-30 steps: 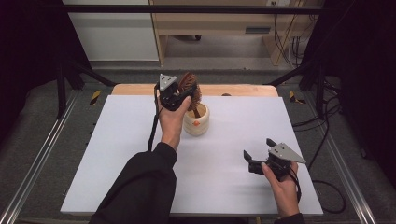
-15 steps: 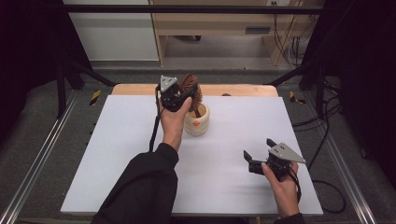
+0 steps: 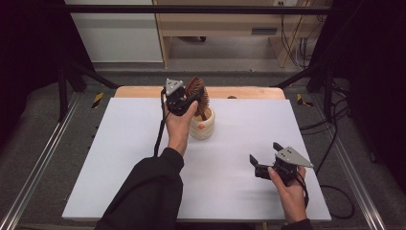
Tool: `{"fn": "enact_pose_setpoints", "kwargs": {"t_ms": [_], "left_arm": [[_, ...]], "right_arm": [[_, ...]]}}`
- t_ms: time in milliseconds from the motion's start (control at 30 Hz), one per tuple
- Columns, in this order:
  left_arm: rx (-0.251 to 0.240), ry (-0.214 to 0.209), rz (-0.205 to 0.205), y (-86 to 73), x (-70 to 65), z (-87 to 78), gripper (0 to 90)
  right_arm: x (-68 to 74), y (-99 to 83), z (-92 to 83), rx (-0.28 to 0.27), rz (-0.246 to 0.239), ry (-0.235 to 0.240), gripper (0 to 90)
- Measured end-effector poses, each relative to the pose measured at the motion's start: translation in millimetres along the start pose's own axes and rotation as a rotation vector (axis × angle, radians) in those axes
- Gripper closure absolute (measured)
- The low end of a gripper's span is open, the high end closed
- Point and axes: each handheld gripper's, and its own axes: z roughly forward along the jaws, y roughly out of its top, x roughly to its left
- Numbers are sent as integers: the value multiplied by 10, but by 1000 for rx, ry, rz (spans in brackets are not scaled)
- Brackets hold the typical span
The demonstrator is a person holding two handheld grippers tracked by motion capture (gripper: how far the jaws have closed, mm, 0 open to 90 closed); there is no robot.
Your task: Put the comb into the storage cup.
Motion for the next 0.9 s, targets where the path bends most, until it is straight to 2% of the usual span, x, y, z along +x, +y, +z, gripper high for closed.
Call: {"fn": "enact_pose_setpoints", "kwargs": {"t_ms": [533,667,900], "left_arm": [[1,-8,-1,-27,-19,18,502],[-6,-10,-19,-27,-9,17,502],[-8,-10,-23,-32,-3,21,502]], "right_arm": [[1,-1,0,1,-1,3,30],[2,0,-1,-1,-7,3,30],[3,-2,1,1,-6,4,30]]}}
